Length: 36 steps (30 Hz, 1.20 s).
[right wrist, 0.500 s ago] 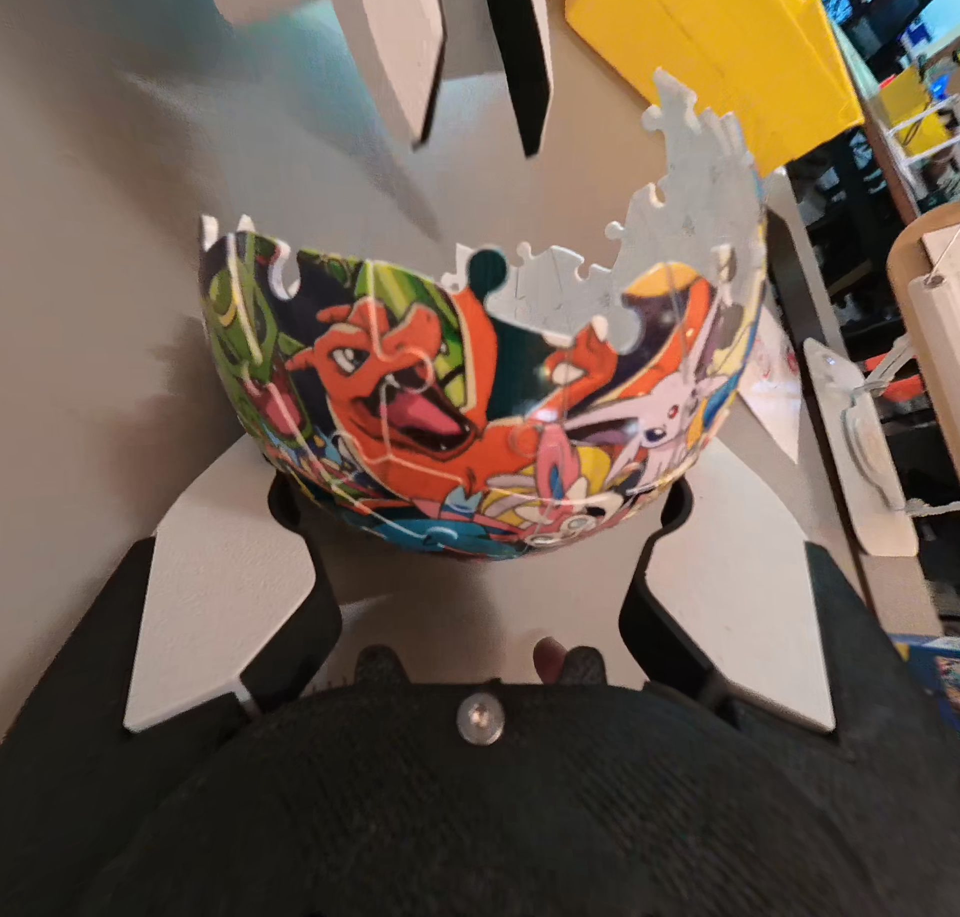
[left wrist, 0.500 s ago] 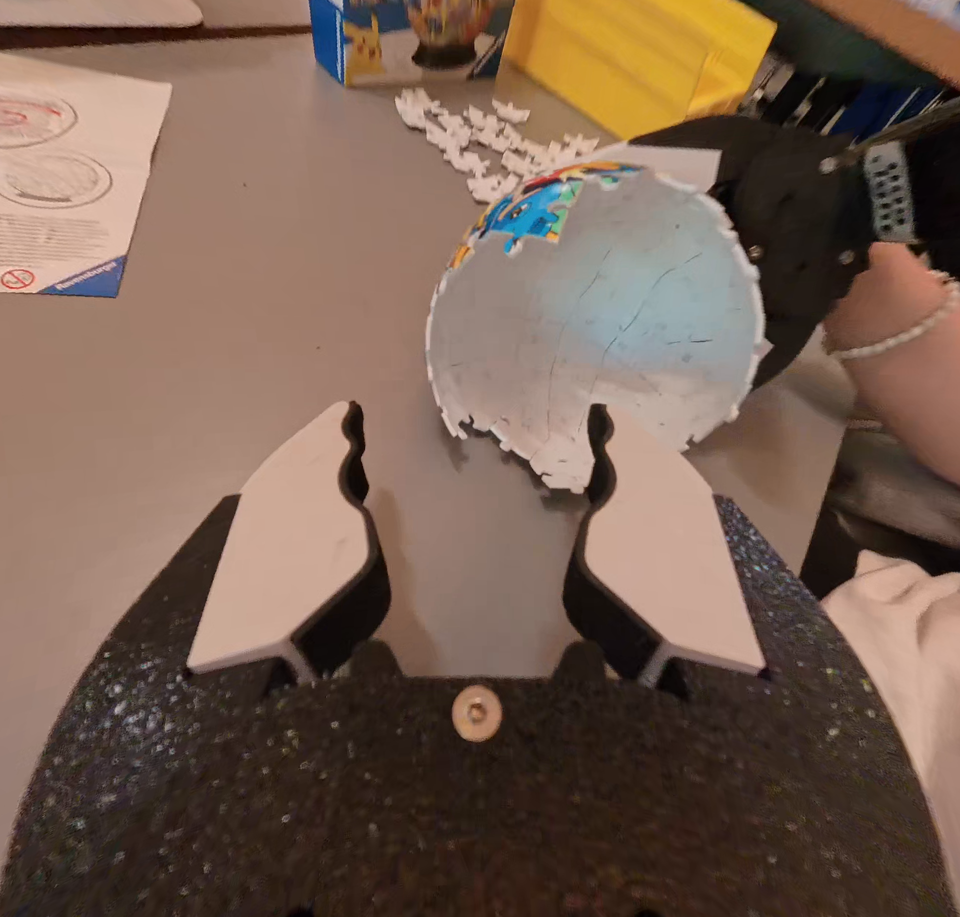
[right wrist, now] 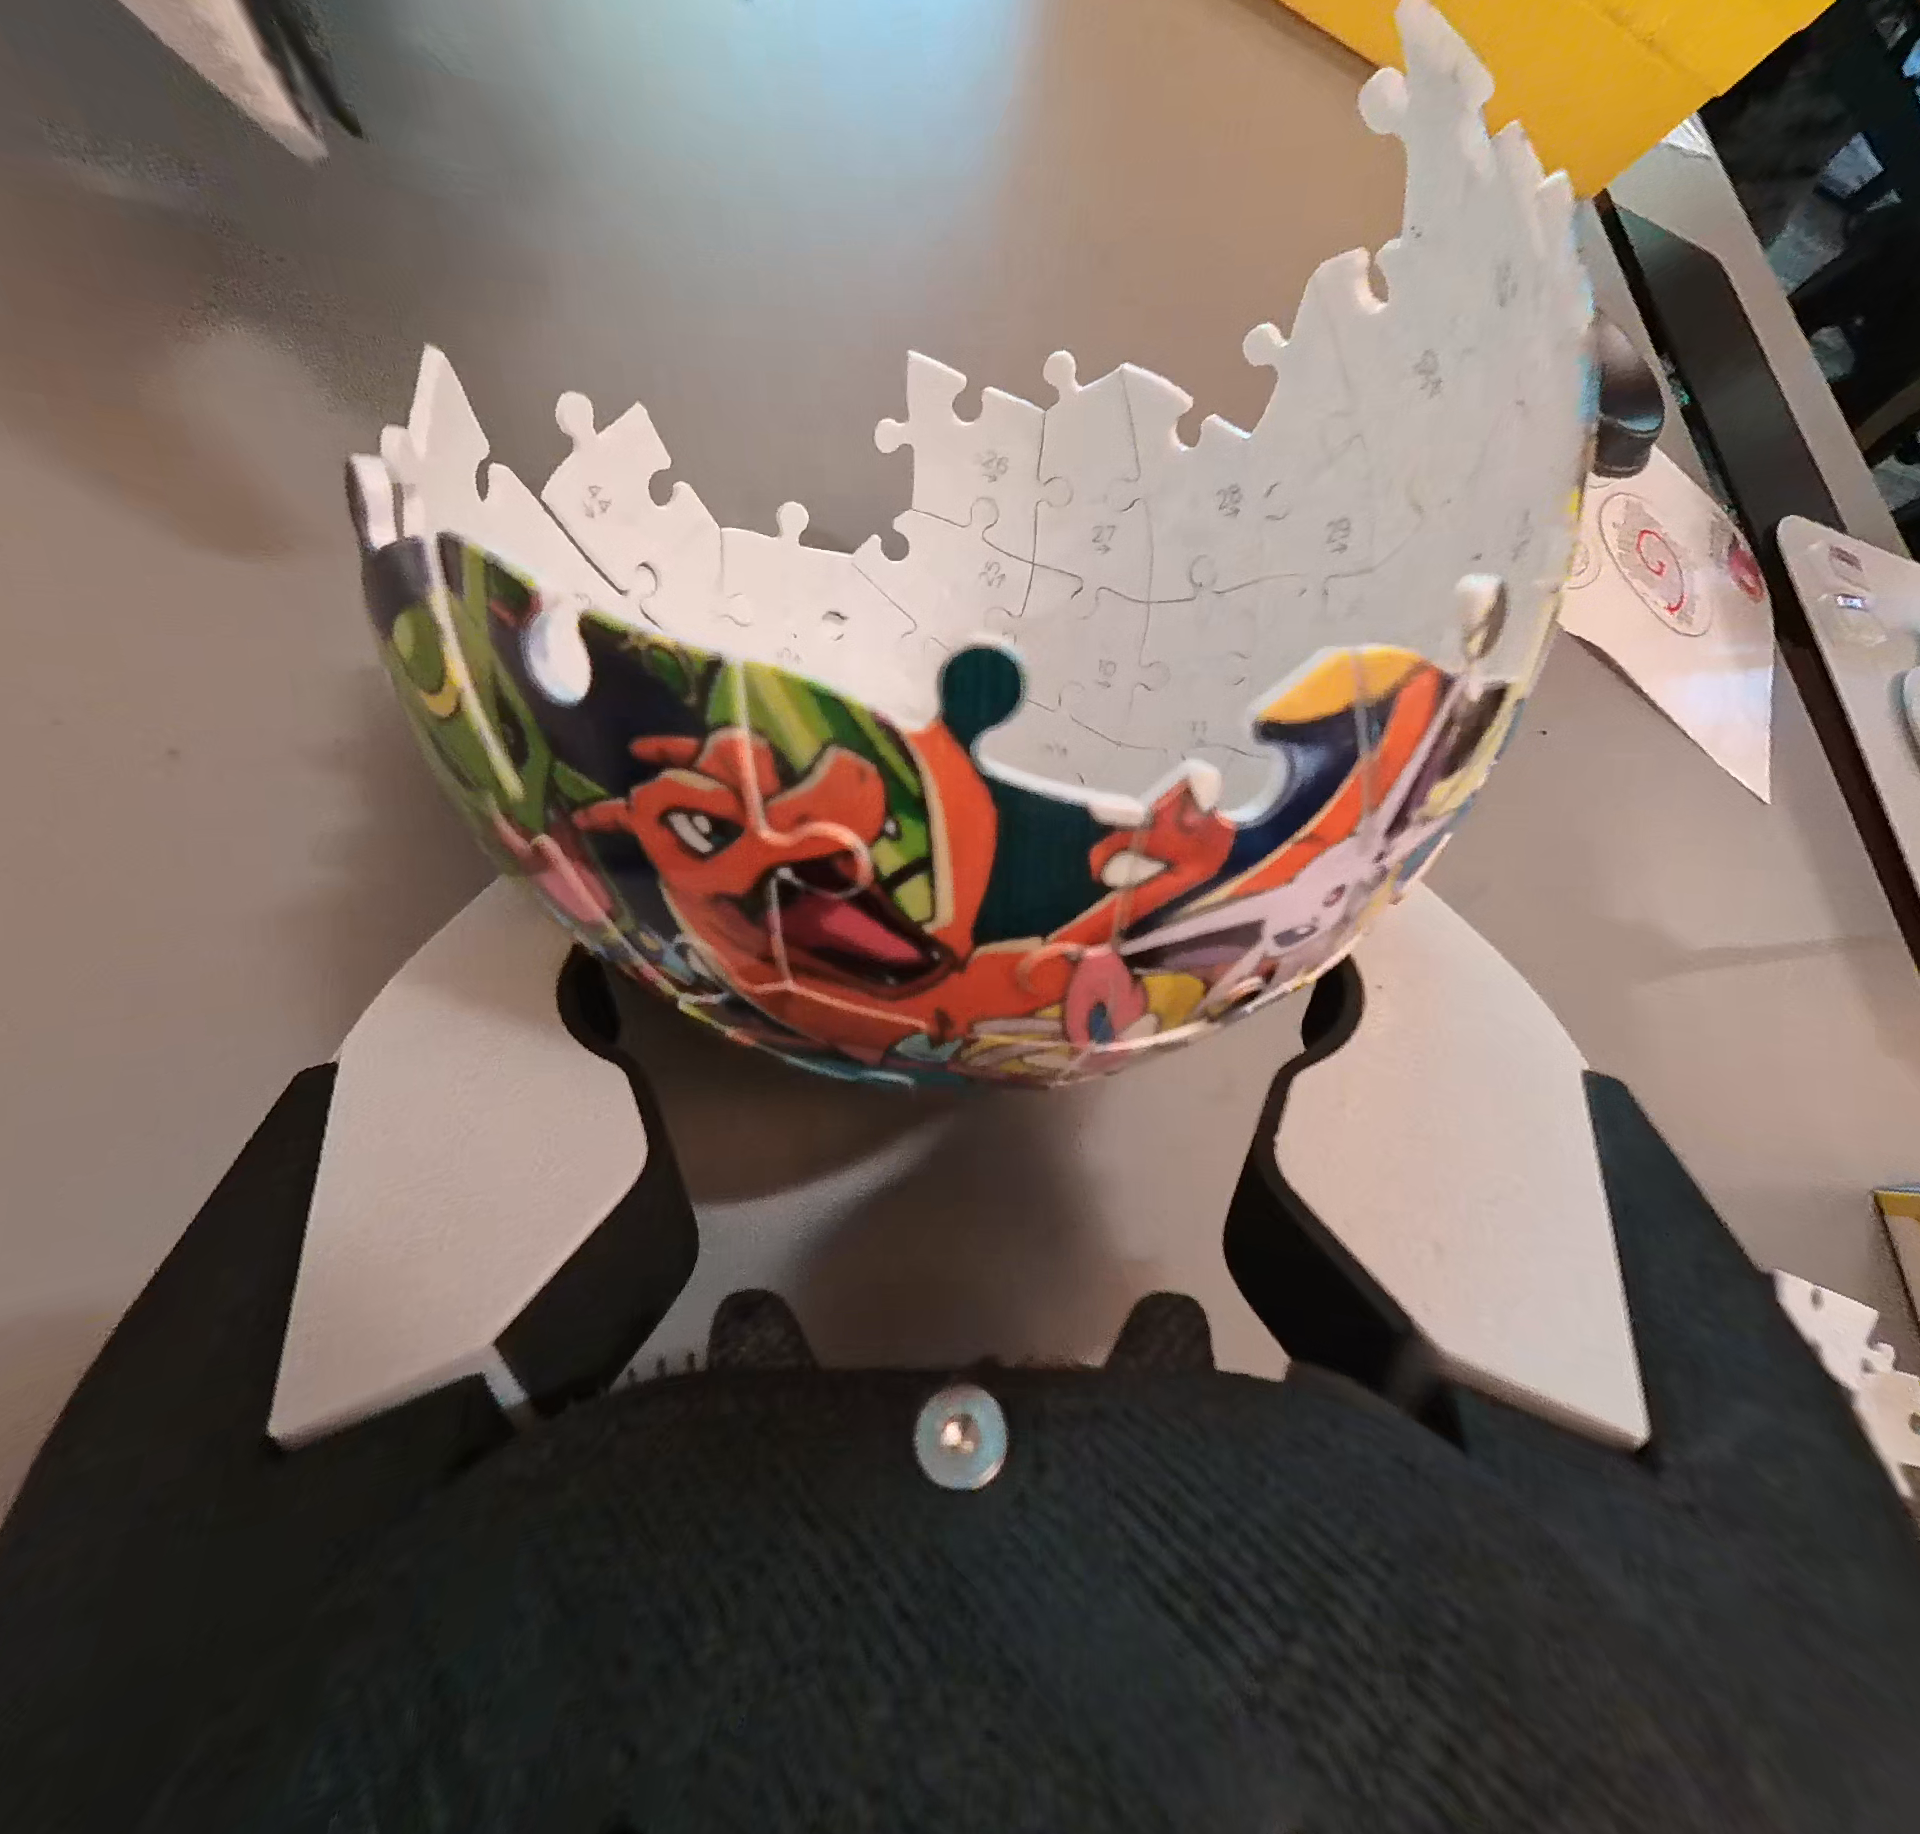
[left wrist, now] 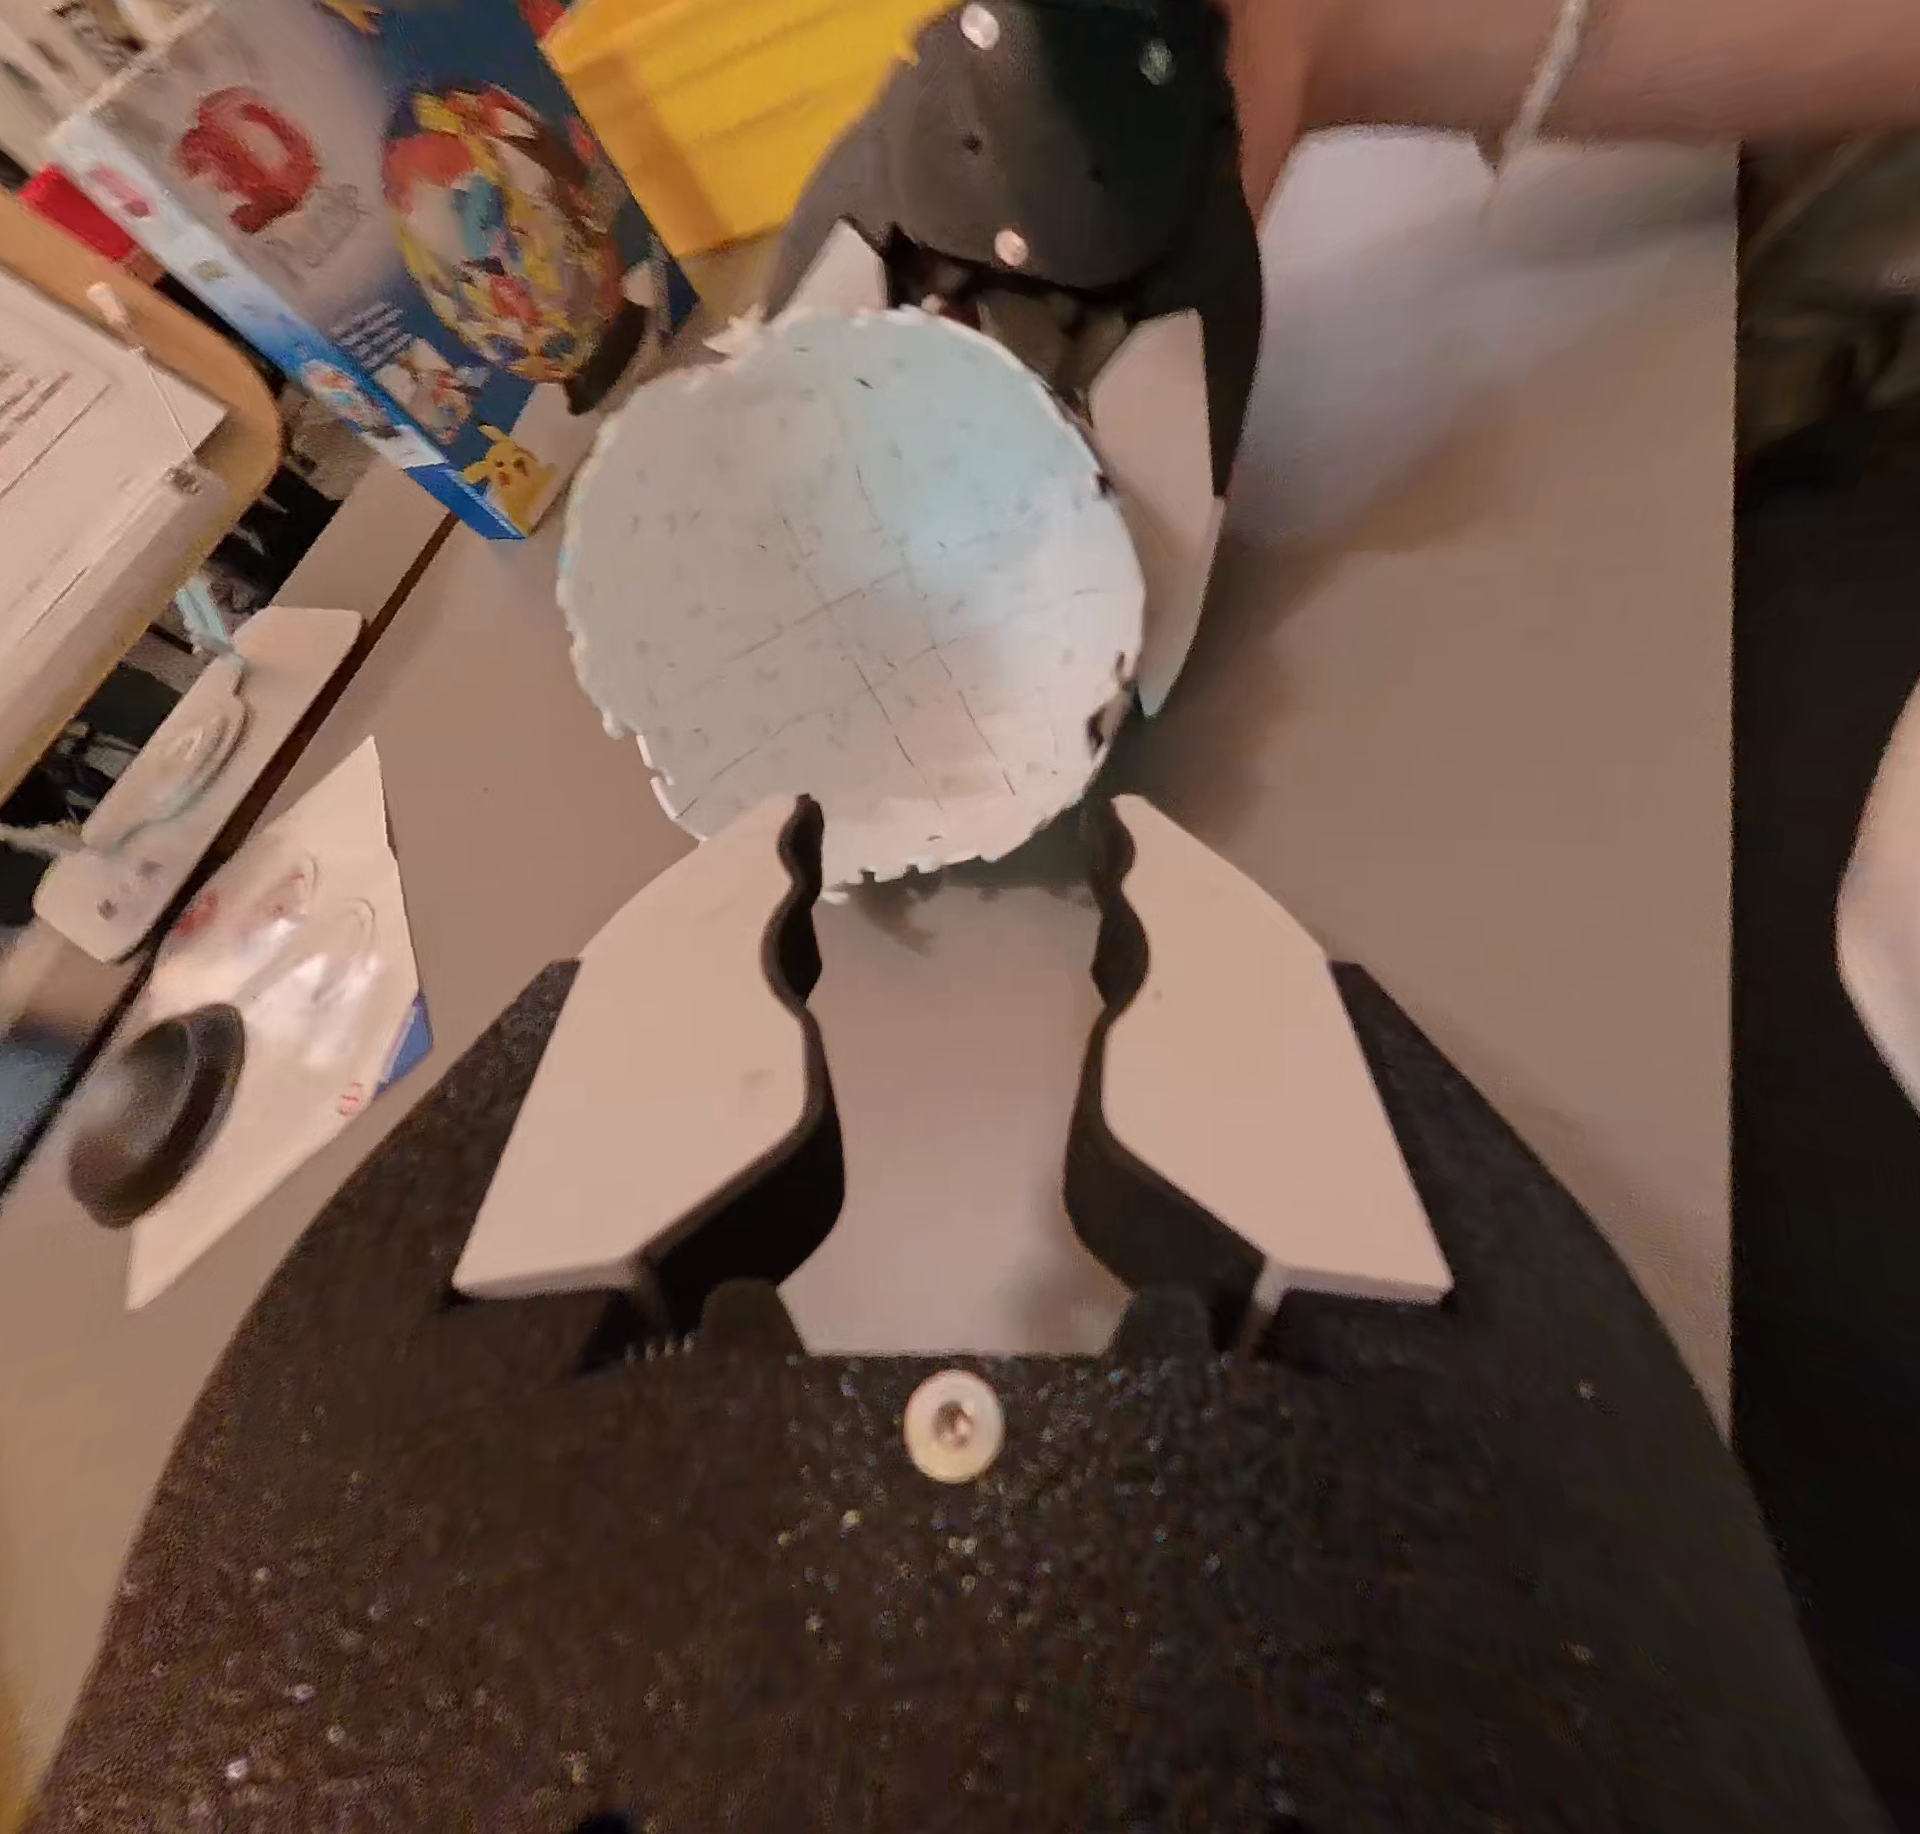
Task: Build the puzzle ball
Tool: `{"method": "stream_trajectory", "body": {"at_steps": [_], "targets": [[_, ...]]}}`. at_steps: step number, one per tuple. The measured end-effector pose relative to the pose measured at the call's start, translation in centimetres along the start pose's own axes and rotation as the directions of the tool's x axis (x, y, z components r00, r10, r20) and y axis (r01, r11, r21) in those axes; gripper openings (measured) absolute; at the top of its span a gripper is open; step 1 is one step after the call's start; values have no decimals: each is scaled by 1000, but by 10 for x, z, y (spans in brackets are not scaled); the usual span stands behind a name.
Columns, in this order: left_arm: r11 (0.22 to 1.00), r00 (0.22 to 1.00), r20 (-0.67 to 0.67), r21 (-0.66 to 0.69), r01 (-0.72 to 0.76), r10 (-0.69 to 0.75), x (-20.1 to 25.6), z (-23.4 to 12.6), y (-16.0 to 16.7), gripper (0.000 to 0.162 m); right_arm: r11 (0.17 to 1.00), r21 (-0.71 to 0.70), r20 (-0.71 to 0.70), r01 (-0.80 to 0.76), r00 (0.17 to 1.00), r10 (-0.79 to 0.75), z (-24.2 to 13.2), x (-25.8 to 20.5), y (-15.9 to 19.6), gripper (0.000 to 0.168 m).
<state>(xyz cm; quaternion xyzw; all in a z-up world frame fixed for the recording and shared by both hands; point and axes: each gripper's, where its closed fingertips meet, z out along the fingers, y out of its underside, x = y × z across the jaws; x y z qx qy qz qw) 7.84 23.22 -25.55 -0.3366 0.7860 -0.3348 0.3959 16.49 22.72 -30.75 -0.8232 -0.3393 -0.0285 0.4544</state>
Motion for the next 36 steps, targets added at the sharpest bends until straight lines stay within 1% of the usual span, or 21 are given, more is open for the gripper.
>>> {"method": "stream_trajectory", "body": {"at_steps": [4,8,11,14,16,18,22,26,32,36], "targets": [[973,979,-19,-107,-202,201,2,9,10,50,1000,24,5,2,1000,-3,-1,-1,-2,128],[903,916,-12,-167,-397,401,5,22,18,55,999,51,17,17,1000,-18,-2,-3,-4,126],[836,852,-30,-178,-520,523,11,32,20,50,997,71,28,-15,1000,13,-2,-2,-4,125],[770,789,-40,-190,-609,613,13,41,23,41,997,79,30,-19,999,17,-2,-2,-4,125],[752,770,-49,-187,-633,636,14,45,25,35,997,78,31,-20,999,18,-2,-2,-4,125],[751,769,-57,-182,-635,636,13,47,27,32,997,78,33,-20,999,18,-2,-2,-4,125],[739,755,-74,-165,-653,651,14,46,29,26,997,76,36,-22,999,19,-2,-3,-4,125],[710,725,-85,-156,-687,683,14,46,28,18,997,75,39,-22,999,20,-2,-3,-3,125],[662,680,-129,-161,-732,721,13,51,31,16,997,75,40,-22,999,19,-2,-3,-3,125],[653,671,-154,-158,-741,725,12,53,31,18,997,74,41,-23,999,20,-2,-3,-3,125]]}}
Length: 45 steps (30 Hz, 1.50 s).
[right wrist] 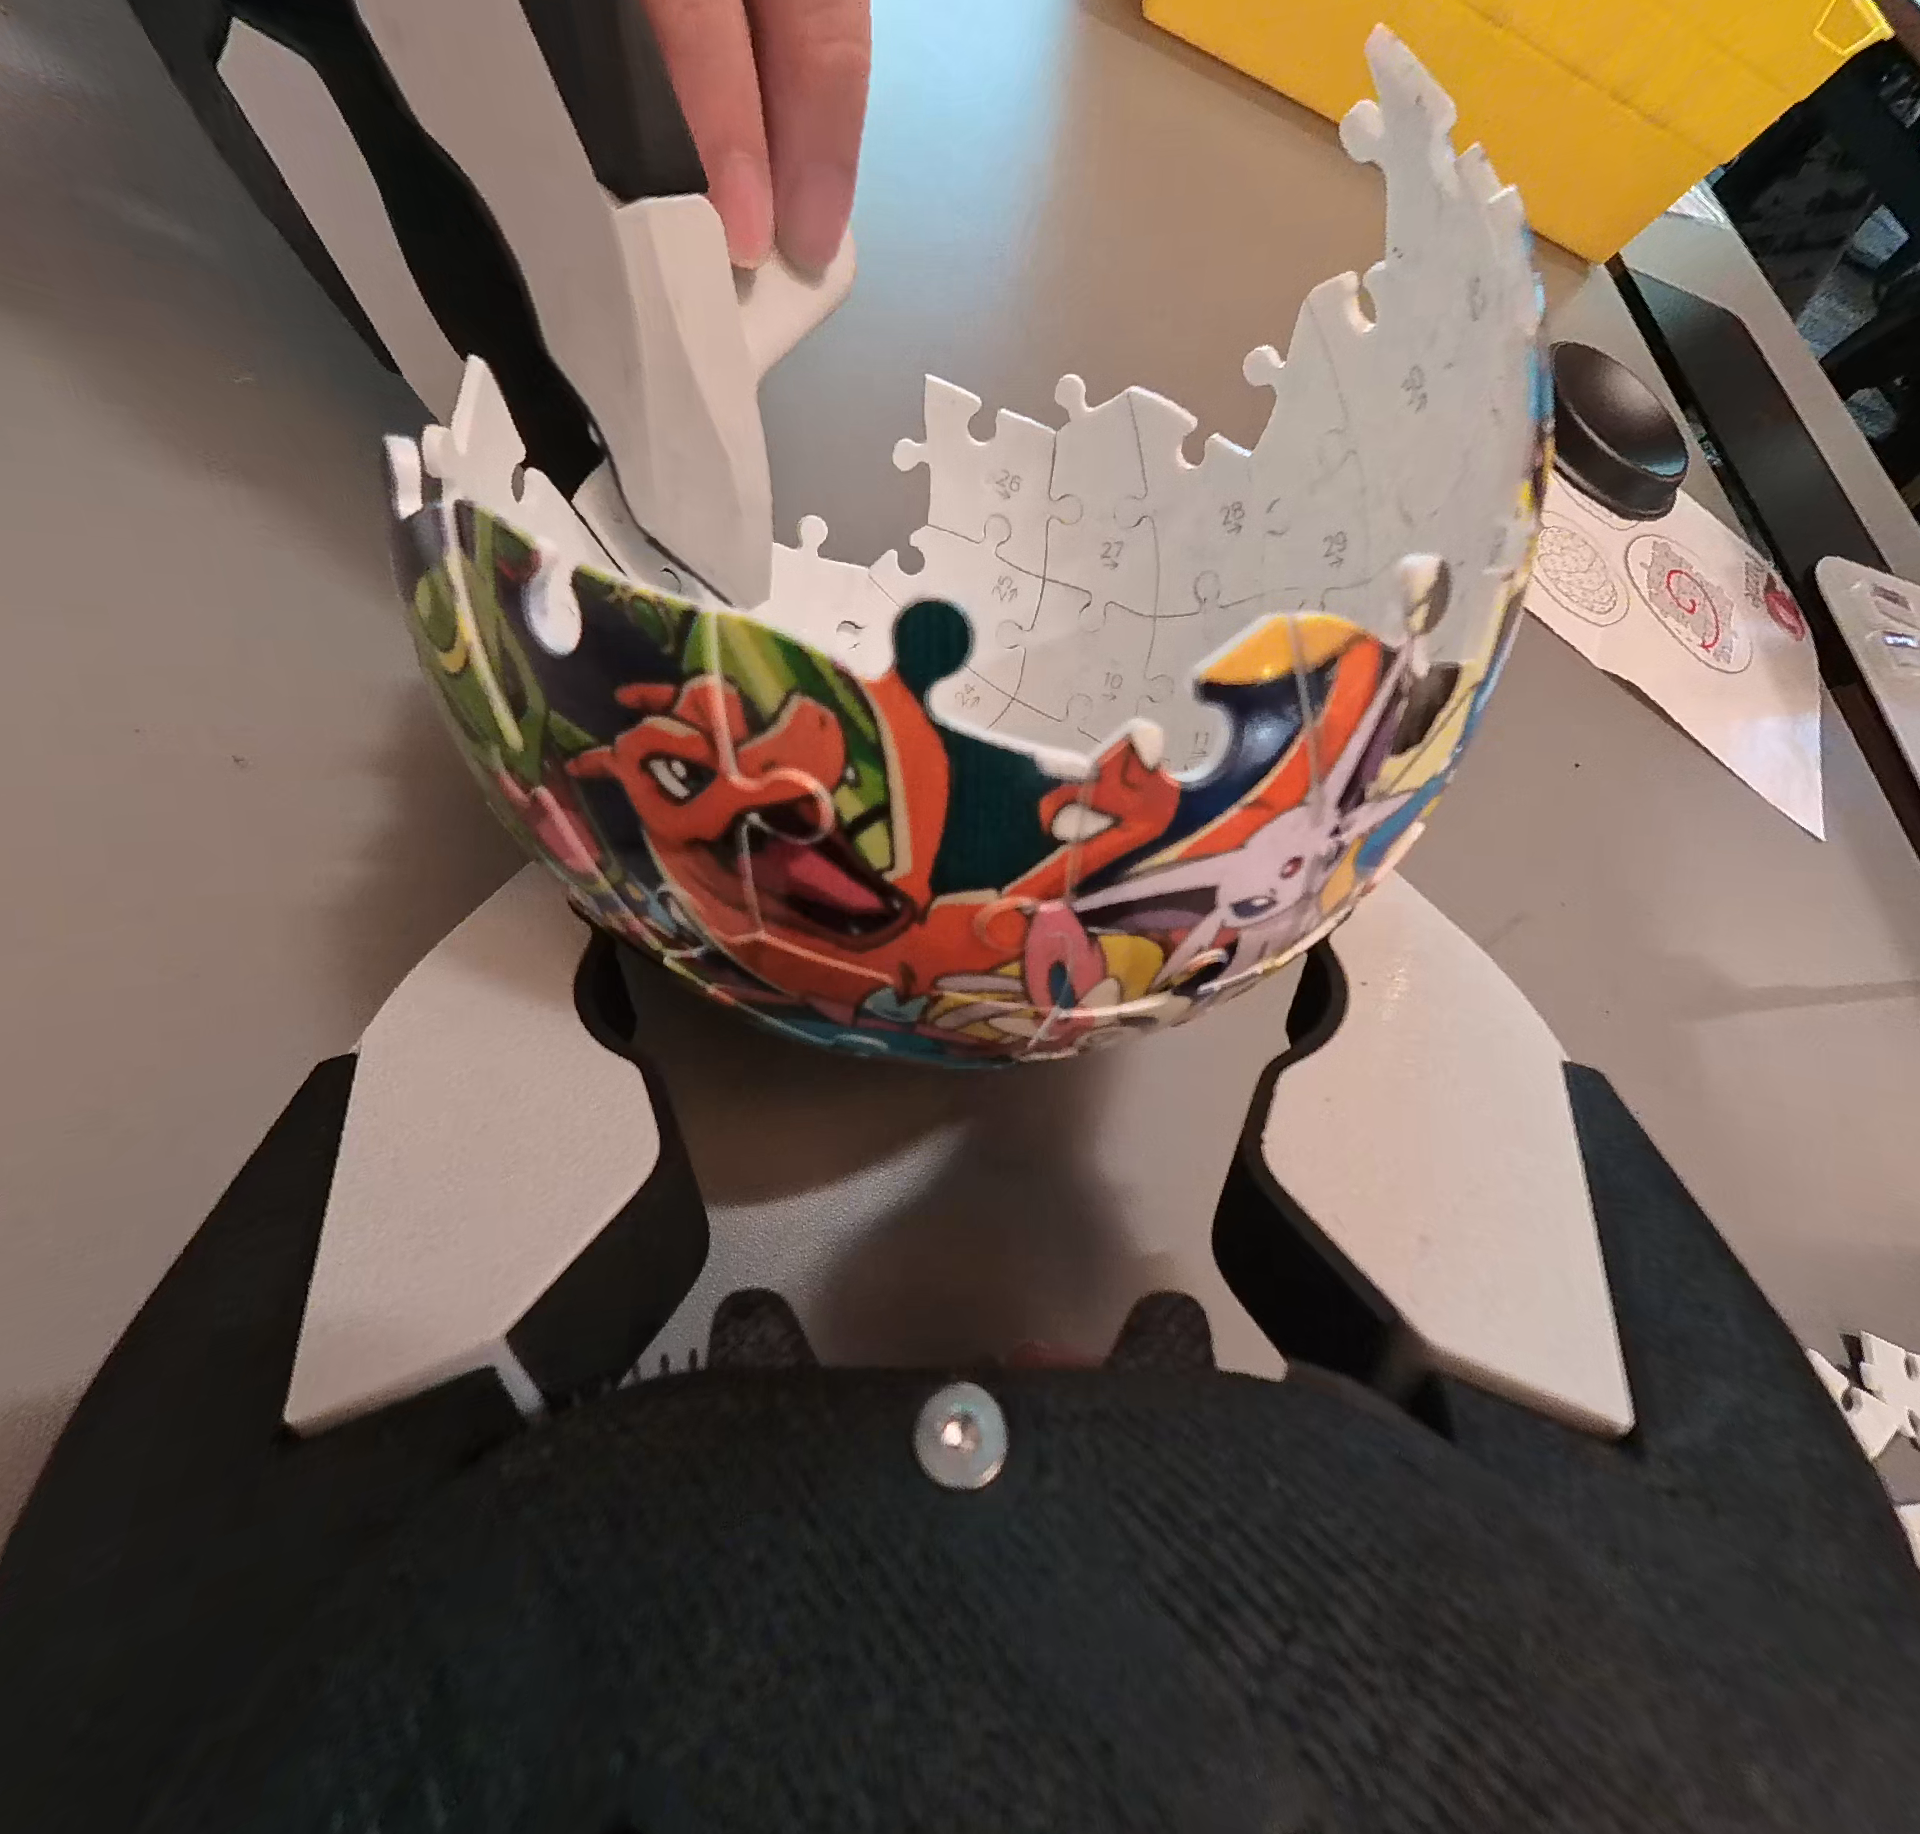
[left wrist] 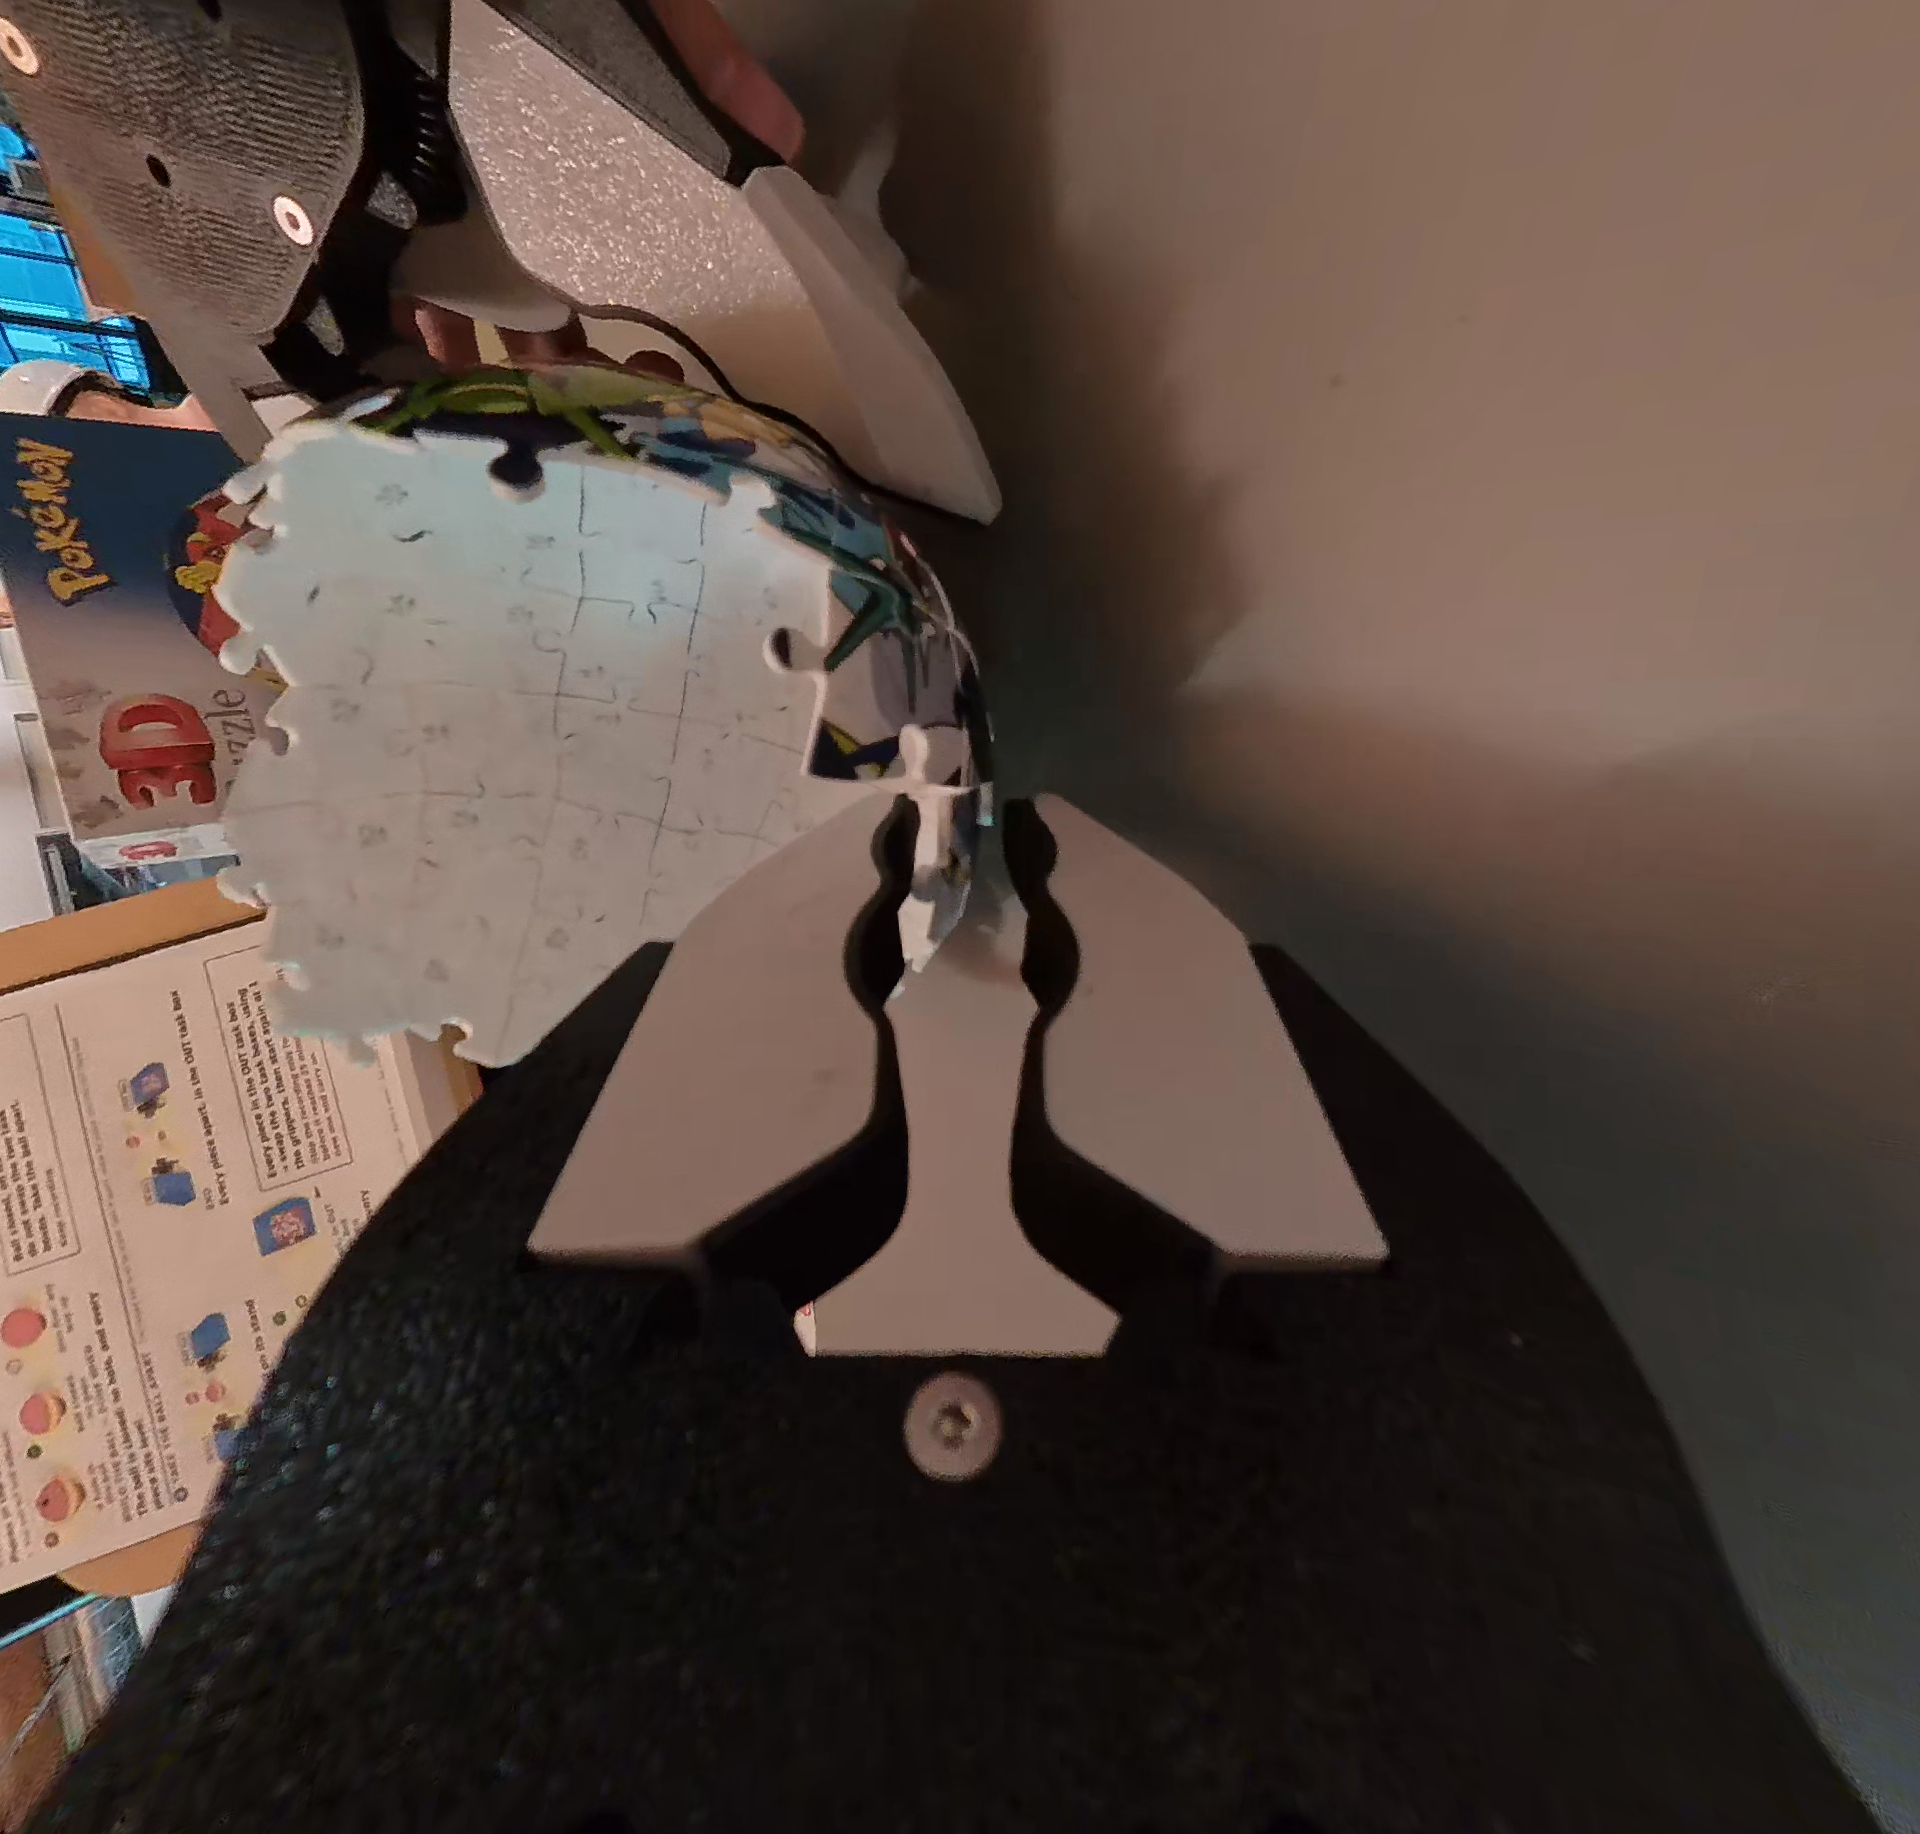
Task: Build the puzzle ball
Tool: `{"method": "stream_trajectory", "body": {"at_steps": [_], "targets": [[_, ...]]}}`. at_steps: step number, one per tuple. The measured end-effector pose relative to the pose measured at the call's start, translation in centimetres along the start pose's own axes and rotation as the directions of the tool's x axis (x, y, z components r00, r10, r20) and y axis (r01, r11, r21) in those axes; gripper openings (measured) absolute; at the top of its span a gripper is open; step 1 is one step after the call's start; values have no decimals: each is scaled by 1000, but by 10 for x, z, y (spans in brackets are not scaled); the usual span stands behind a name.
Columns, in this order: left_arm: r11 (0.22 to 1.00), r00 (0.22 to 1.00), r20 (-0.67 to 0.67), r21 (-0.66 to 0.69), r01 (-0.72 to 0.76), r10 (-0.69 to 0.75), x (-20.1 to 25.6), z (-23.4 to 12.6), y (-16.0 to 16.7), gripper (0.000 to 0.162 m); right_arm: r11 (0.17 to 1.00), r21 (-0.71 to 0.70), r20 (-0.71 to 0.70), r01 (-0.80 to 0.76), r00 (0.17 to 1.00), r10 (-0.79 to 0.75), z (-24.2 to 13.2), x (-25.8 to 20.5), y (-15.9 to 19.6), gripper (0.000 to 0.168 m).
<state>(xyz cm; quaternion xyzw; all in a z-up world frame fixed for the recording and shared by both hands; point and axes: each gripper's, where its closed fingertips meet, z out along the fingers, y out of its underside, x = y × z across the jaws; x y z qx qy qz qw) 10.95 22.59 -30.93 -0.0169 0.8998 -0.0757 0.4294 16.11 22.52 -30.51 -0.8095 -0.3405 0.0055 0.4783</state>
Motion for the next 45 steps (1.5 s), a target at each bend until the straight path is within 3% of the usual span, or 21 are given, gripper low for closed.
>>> {"method": "stream_trajectory", "body": {"at_steps": [16,37,45], "targets": [[999,997,-61,16,-46,47,4,3,-3,5,1000,0,2,0,1000,0,0,0,0,125],[999,986,-161,4,-35,35,5,3,-2,5,1000,3,-1,3,1000,-3,1,1,-1,125],[998,989,-131,-13,61,-62,-1,-1,2,24,1000,3,-1,3,1000,-3,1,1,-1,125]]}}
